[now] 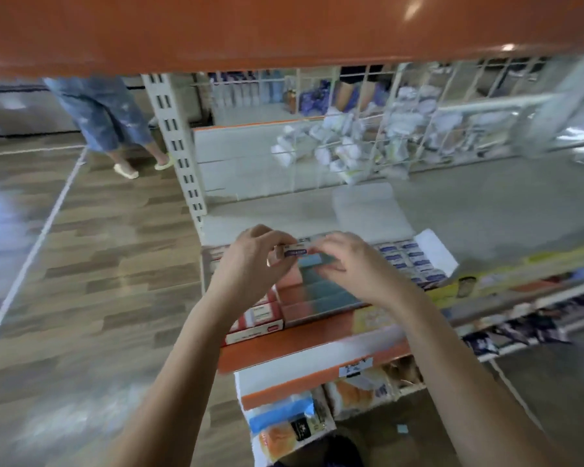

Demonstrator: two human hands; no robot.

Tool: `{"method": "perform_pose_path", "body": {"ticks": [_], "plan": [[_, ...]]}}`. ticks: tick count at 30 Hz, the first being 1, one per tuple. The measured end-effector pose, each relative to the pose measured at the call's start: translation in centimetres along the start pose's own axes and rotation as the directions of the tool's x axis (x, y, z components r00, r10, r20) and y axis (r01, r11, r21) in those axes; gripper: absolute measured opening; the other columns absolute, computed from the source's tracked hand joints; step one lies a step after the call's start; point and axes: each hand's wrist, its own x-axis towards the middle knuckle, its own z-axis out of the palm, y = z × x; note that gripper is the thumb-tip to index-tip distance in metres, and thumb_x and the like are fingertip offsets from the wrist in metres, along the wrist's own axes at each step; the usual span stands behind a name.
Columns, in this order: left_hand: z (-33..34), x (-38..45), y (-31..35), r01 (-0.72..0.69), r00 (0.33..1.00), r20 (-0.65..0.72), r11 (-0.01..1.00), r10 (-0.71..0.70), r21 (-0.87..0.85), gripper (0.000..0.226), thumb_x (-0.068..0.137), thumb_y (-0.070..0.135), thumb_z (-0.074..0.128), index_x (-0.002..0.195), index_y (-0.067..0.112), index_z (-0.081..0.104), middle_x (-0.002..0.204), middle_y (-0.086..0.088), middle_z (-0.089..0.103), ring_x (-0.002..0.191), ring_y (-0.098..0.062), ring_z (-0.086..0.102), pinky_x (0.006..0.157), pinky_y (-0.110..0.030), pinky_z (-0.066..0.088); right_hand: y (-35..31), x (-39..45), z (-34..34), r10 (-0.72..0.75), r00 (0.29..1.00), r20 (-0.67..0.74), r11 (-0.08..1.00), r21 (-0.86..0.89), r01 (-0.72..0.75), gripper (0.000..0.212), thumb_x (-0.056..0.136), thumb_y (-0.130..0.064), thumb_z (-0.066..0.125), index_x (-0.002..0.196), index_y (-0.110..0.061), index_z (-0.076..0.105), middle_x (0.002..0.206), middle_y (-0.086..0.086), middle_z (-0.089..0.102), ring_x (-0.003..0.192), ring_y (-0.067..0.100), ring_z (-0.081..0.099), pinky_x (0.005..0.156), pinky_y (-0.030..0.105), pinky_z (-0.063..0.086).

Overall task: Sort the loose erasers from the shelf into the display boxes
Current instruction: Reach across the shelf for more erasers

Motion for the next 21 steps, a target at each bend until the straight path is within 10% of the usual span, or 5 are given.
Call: {"method": "perform_pose_path", "body": {"ticks": [10,21], "plan": [[9.5,6.4,10.6,-0.217,0.957,0.222,0.97,0.188,0.114,0.029,0.085,0.029,0.06,0.113,0.026,0.064,0.107,0.001,0.062,0.103,-0.021,0.052,0.086,-0.032,0.043,12.3,-5.6,-8.2,0.233,0.95,-0.21,0.955,-0.133,-0.264,0.027,0.091,-0.023,0.059,0.117,-0.015,0.064,0.116,0.005,0.059,0.112,0.02,0.05,0.085,0.021,0.034],[13.7,8.1,13.1,0.056,0.906,0.39,0.961,-0.163,0.272,0.031,0.082,0.045,0.065,0.108,0.029,0.065,0.108,0.008,0.068,0.095,-0.015,0.062,0.082,-0.031,0.051,18.0,-6.0,-8.9,0.136,0.98,-0.144,0.988,-0.054,-0.145,0.034,0.092,-0.026,0.056,0.124,-0.014,0.058,0.119,0.002,0.057,0.115,0.017,0.05,0.087,0.021,0.035]]}}
